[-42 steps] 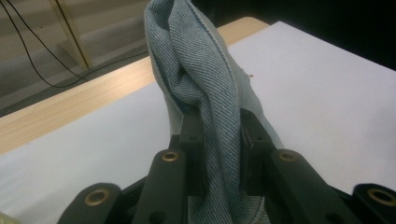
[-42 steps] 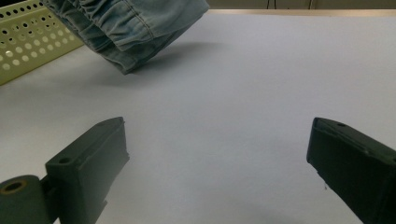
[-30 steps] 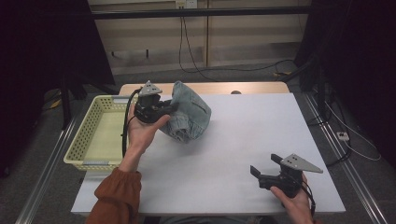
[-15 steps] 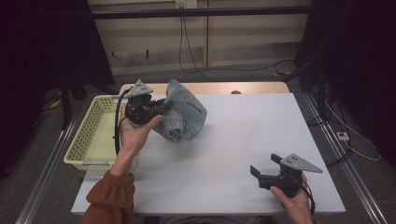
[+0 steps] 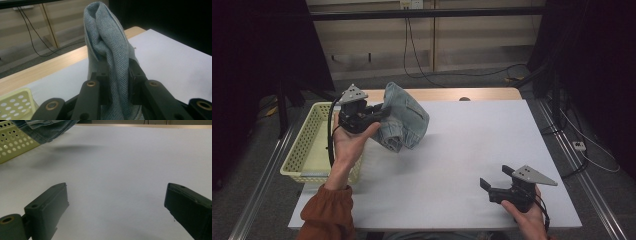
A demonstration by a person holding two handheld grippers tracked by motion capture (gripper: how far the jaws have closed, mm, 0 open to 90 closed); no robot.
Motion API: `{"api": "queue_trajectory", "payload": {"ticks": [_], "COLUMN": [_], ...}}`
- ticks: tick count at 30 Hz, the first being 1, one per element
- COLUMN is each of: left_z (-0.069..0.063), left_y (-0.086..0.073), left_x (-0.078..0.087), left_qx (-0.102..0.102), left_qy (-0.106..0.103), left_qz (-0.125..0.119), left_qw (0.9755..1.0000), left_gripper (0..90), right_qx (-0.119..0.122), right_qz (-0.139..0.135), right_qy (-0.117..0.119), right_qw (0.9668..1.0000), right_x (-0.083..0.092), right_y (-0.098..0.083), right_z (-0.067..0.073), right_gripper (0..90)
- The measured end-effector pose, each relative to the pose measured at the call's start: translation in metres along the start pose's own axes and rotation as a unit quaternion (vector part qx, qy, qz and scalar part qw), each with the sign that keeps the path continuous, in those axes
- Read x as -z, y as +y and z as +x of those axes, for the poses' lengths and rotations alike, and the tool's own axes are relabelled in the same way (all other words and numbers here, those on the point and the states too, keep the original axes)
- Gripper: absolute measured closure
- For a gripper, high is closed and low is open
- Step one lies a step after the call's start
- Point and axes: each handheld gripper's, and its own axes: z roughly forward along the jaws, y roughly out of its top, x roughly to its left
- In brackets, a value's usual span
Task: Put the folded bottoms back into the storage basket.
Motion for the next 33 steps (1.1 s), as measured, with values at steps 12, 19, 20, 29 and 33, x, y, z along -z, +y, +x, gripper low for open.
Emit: {"api": "queue_trajectory", "payload": {"ticks": [12, 19, 20, 29, 33], "left_z": [0.004, 0.007, 0.007, 0.012, 0.015], "left_y": [0.006, 0.009, 0.01, 0.012, 0.013], "left_x": [0.022, 0.034, 0.037, 0.05, 0.057], "left_qx": [0.004, 0.004, 0.002, 0.004, 0.007], "left_qy": [0.008, 0.011, 0.013, 0.023, 0.027], "left_qz": [-0.027, -0.039, -0.038, -0.047, -0.054], "left_qw": [0.9996, 0.9992, 0.9992, 0.9986, 0.9982], "left_gripper": [75.5, 75.6, 75.5, 75.6, 75.6], "right_qx": [0.001, 0.0, 0.0, 0.0, 0.0], "right_qz": [-0.001, -0.001, -0.001, -0.001, 0.0], "right_qy": [-0.001, -0.001, -0.001, 0.0, 0.0], "right_qw": [1.0, 1.0, 1.0, 1.0, 1.0], "right_x": [0.0, 0.0, 0.0, 0.0, 0.001], "right_y": [0.0, 0.0, 0.0, 0.0, 0.0], "right_z": [0.0, 0.0, 0.0, 0.0, 0.0], "right_gripper": [5.2, 5.2, 5.2, 5.2, 5.2]}}
